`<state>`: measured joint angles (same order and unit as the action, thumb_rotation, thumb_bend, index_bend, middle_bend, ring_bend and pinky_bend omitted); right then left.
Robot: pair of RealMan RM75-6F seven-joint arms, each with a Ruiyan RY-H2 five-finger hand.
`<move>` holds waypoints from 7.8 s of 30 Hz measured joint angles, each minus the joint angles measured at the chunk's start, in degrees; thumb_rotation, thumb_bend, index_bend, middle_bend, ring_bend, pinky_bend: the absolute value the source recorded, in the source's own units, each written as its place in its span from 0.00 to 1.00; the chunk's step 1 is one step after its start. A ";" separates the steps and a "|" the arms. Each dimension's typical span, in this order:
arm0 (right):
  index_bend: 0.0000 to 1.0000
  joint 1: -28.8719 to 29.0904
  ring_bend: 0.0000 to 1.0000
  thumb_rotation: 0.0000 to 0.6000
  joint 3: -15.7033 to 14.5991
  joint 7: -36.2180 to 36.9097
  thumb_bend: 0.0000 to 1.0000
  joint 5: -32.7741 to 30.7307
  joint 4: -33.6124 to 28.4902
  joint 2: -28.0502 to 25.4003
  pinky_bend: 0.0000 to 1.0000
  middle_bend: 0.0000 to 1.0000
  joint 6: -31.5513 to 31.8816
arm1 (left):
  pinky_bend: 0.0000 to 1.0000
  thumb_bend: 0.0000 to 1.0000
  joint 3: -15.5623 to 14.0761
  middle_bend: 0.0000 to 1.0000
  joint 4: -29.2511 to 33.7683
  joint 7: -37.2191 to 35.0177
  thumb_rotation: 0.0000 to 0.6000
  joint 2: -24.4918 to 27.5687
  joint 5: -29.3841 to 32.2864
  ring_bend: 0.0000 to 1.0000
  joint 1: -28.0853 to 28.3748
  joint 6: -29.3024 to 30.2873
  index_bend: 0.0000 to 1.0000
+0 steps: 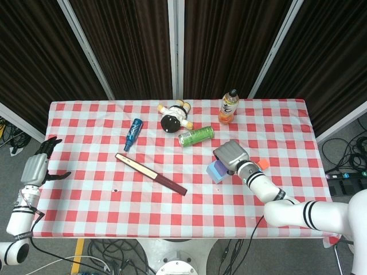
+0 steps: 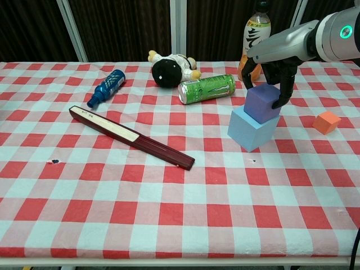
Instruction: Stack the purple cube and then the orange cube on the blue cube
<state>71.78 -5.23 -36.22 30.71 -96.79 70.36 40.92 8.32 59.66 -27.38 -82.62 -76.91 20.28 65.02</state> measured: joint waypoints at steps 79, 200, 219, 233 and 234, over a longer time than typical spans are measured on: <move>0.42 -23.43 0.99 1.00 1.83 14.26 0.02 29.78 33.61 11.11 0.94 1.00 -3.74 | 0.20 0.00 0.29 0.17 -1.39 2.21 1.00 -1.17 -0.46 0.08 1.81 -0.12 0.18; 0.46 20.77 0.99 1.00 -12.33 5.31 0.01 -9.71 0.69 -5.54 0.94 1.00 -12.15 | 0.20 0.00 0.78 0.17 -4.58 -7.42 1.00 -1.58 -0.52 0.08 0.82 0.46 0.18; 0.30 17.89 0.95 1.00 -10.70 11.55 0.00 -2.98 -10.03 -18.46 0.92 1.00 -6.58 | 0.20 0.00 0.74 0.17 -2.46 -5.89 1.00 -0.63 -0.84 0.08 0.49 1.45 0.18; 0.08 -12.04 0.11 1.00 -6.92 20.02 0.14 14.57 -13.82 -24.43 0.35 0.12 31.18 | 0.20 0.00 0.40 0.17 2.80 0.16 1.00 0.70 -1.02 0.08 0.68 1.79 0.18; 0.06 -14.94 0.07 1.00 -6.88 19.82 0.14 15.43 -12.68 -22.91 0.30 0.08 33.82 | 0.20 0.00 0.38 0.17 3.17 0.68 1.00 0.80 -1.05 0.08 0.73 1.81 0.18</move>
<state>56.84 -12.11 -16.40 46.13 -109.47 47.44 74.75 8.71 62.84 -26.69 -81.82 -77.96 21.01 66.82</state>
